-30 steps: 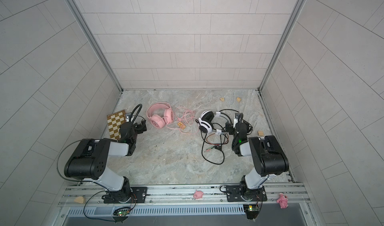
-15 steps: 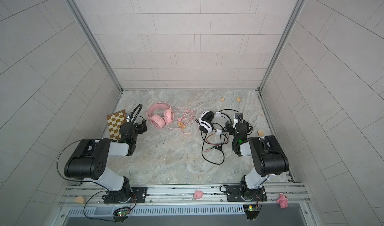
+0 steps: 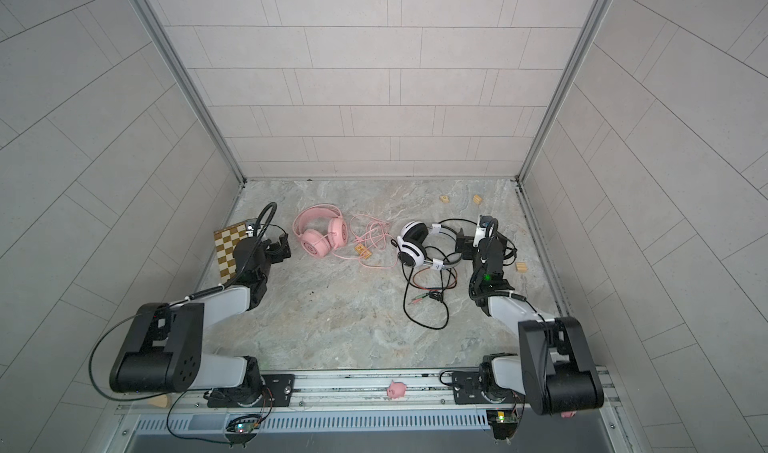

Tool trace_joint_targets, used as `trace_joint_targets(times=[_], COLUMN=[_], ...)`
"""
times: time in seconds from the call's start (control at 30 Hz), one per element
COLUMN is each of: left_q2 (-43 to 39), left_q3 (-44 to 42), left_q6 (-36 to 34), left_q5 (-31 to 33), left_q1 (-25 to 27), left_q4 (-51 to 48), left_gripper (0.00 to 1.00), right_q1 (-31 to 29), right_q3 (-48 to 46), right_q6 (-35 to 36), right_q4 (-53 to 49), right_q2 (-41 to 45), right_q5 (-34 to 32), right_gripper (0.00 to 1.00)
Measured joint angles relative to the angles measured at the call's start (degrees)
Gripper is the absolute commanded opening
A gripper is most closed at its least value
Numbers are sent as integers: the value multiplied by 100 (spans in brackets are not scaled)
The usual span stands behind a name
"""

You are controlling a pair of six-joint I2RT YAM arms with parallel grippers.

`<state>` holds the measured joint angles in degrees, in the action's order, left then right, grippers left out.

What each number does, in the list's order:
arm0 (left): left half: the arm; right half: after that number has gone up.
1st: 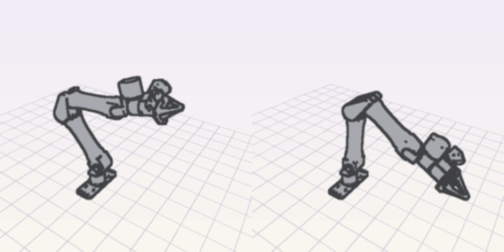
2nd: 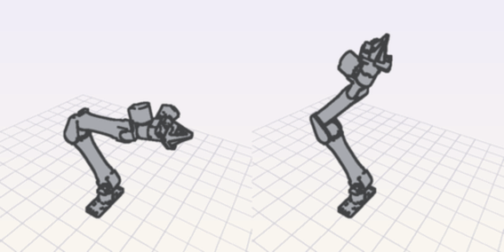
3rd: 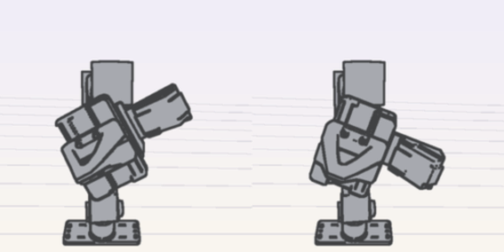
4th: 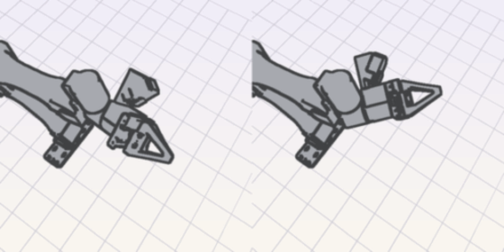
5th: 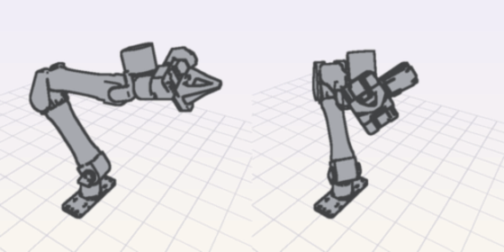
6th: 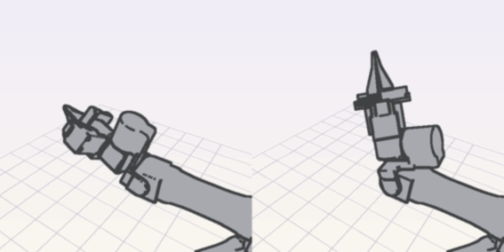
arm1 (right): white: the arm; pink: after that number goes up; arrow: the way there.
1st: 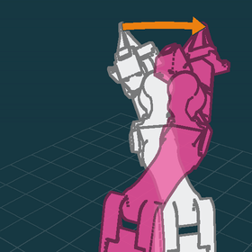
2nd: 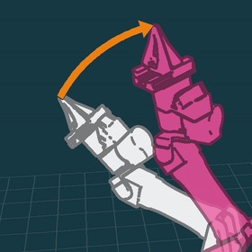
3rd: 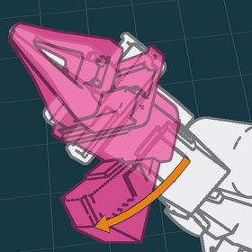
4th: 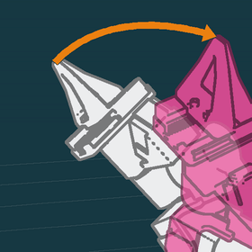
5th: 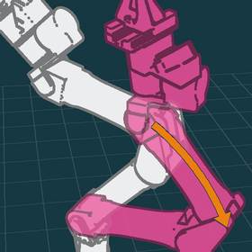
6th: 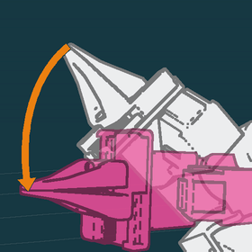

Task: Wrap the headphones
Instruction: 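Lower the left gripper onto the pink headset while the right approaches the white headset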

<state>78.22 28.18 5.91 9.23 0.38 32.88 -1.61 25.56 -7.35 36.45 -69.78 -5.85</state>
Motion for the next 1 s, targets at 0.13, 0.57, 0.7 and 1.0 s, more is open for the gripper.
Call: trace_joint_targets(times=[0.13,0.57,0.7,1.0], left_q2=[-256,1849,2800,3912], left_q3=[1043,4470,5582,6151], left_q6=[776,2155,2190,2420], left_q5=[-42,-2037,-2192,-2579], left_q1=[-2,-184,-188,-173], left_q4=[-1471,-5692,-6754,-7635], left_gripper=[100,97,92,92], right_q1=[39,-1141,-1843,-2149], right_q3=[638,1523,1471,1130], right_q6=[-717,-1589,-1370,-1123], right_q4=[-946,-2702,-2721,-2730], right_q2=[376,-369,-363,-275], right_q5=[435,1947,1532,885], right_gripper=[93,90,89,95])
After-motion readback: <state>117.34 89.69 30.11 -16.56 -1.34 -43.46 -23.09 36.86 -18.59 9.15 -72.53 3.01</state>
